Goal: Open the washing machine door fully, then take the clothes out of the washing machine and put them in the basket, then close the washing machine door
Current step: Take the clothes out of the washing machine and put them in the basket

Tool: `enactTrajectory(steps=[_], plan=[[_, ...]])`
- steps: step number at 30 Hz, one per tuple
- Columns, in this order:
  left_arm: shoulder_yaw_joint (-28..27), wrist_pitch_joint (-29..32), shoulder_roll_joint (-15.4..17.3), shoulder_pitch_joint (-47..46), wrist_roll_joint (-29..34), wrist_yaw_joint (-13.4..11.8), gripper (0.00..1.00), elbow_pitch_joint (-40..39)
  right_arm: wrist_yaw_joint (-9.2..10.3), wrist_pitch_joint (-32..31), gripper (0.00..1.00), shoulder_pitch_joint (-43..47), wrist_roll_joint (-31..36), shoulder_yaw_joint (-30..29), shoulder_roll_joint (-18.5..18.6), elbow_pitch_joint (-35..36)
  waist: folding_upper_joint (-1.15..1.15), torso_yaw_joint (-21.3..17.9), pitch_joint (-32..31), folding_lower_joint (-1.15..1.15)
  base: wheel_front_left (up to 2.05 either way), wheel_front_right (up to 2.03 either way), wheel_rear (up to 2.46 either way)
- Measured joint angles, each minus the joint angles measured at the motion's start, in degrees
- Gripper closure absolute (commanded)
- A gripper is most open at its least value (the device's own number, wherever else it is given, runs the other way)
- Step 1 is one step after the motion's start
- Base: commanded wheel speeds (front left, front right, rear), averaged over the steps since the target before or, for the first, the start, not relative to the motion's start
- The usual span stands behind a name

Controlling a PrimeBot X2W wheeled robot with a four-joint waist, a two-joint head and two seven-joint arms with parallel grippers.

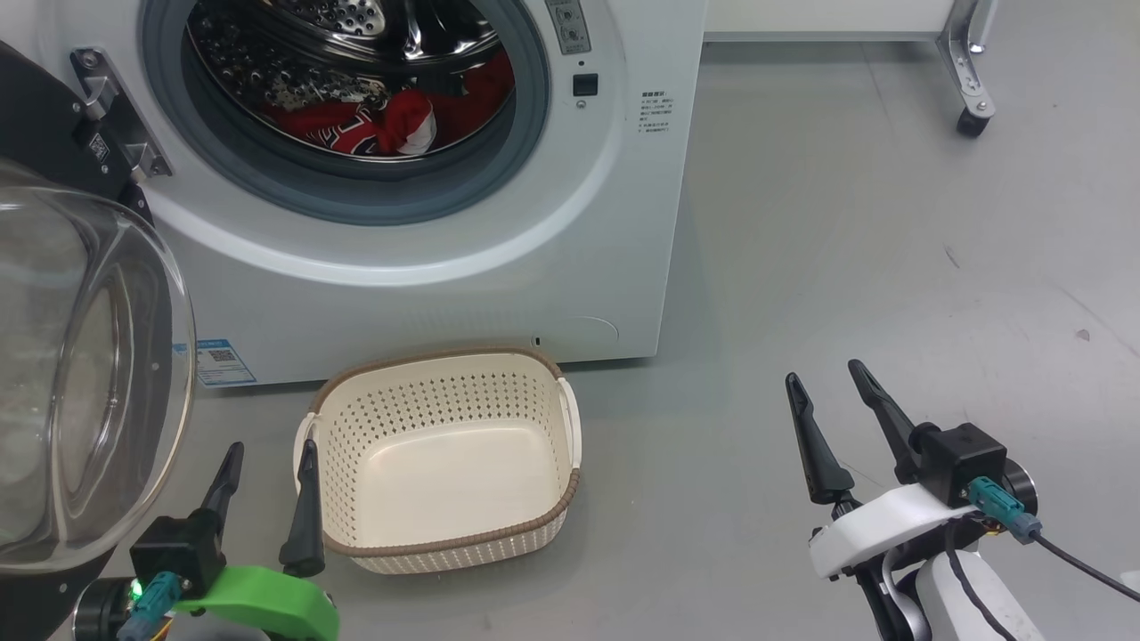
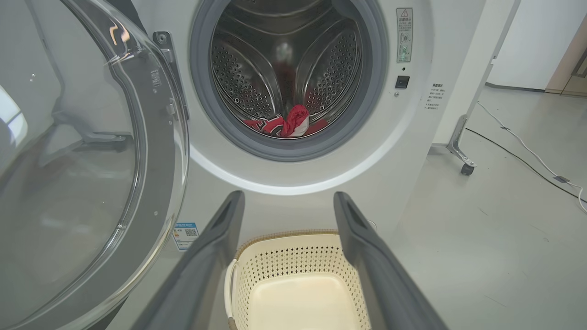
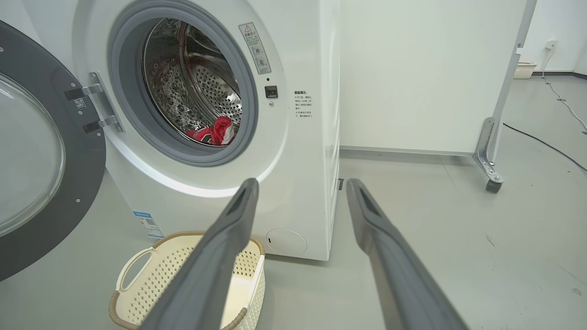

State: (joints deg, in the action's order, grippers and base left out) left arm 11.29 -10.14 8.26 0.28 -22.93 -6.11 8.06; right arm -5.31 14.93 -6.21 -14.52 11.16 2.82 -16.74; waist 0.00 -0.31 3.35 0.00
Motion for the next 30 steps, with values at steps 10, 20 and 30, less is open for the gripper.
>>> enactTrajectory(steps=[10, 20, 30], plan=[[-0.1, 0.0, 0.0, 0.0, 0.4, -0.1, 0.0, -0.2, 0.0, 0.0, 0.0, 0.0, 0.0, 0.1, 0.0, 0.0, 0.0, 0.0, 0.0, 0.0, 0.65, -0.65, 0.0], [-0.1, 0.0, -0.1, 0.0, 1.1, -0.1, 0.0, -0.1, 0.0, 0.0, 0.0, 0.0, 0.0, 0.3, 0.0, 0.0, 0.0, -0.2, -0.2, 0.0, 1.04, -1.04, 0.0], [-0.2, 0.0, -0.1, 0.0, 1.4, -0.1, 0.0, 0.2, -0.01, 0.0, 0.0, 0.0, -0.1, 0.5, 0.0, -0.3, 0.0, -0.3, -0.4, 0.0, 0.84, -0.84, 0.0]])
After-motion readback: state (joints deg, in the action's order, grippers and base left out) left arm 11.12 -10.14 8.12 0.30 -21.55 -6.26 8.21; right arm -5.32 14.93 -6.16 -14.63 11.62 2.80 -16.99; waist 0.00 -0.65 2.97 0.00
